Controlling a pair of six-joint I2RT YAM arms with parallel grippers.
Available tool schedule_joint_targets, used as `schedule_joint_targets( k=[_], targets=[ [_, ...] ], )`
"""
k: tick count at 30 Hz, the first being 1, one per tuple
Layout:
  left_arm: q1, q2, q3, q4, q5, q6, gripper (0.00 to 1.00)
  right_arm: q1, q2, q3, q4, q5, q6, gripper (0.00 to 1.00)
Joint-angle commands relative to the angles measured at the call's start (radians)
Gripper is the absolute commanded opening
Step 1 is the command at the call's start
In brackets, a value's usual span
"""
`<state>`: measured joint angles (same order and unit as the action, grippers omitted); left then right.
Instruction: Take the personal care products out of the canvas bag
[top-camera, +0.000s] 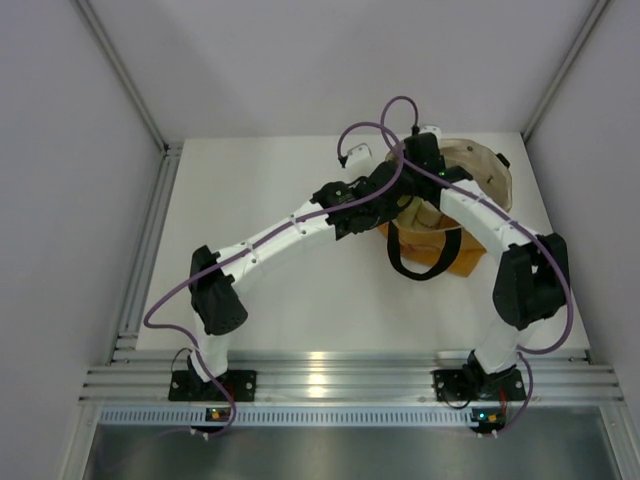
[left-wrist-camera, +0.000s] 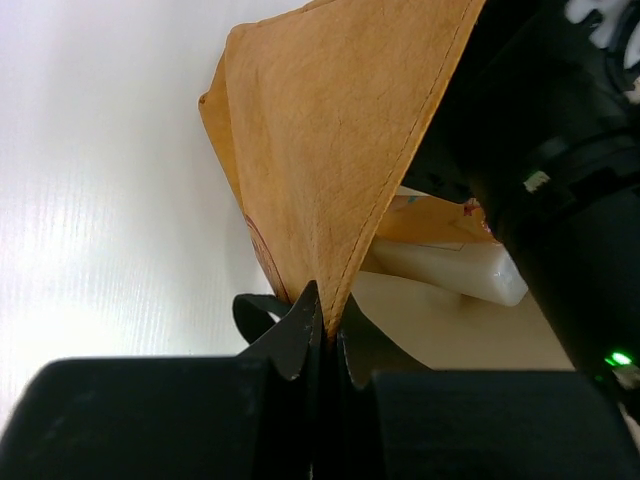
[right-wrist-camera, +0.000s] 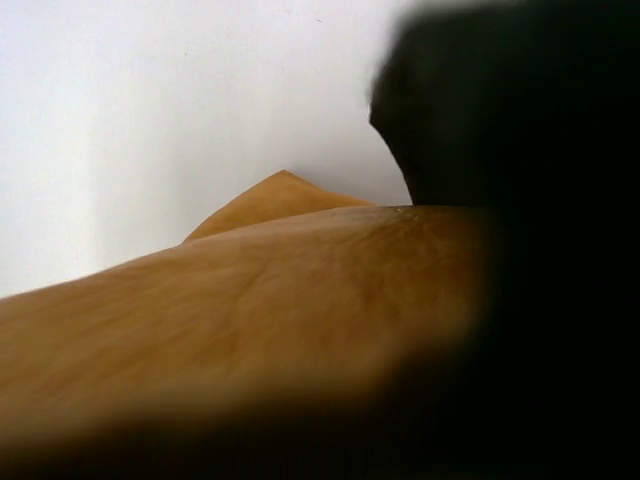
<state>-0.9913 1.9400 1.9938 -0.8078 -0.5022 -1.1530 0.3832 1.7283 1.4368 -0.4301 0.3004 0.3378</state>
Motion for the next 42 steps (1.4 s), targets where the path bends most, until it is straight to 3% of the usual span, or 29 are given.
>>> schedule_joint_targets(
  k=[1,18,42],
  targets=[
    [-0.004,-0.013,0.043,0.029,-0.009,0.004,0.00,-0.003,-0.133,0.114,0.048,0.011,-0.019,0.00],
    [0.010,-0.024,0.017,0.029,-0.019,0.016,0.00,0.008,-0.325,0.183,-0.082,0.003,-0.048,0.00],
    [0.011,-0.033,0.005,0.029,-0.013,0.015,0.00,0.068,-0.369,0.626,-0.481,-0.046,-0.187,0.00]
  ],
)
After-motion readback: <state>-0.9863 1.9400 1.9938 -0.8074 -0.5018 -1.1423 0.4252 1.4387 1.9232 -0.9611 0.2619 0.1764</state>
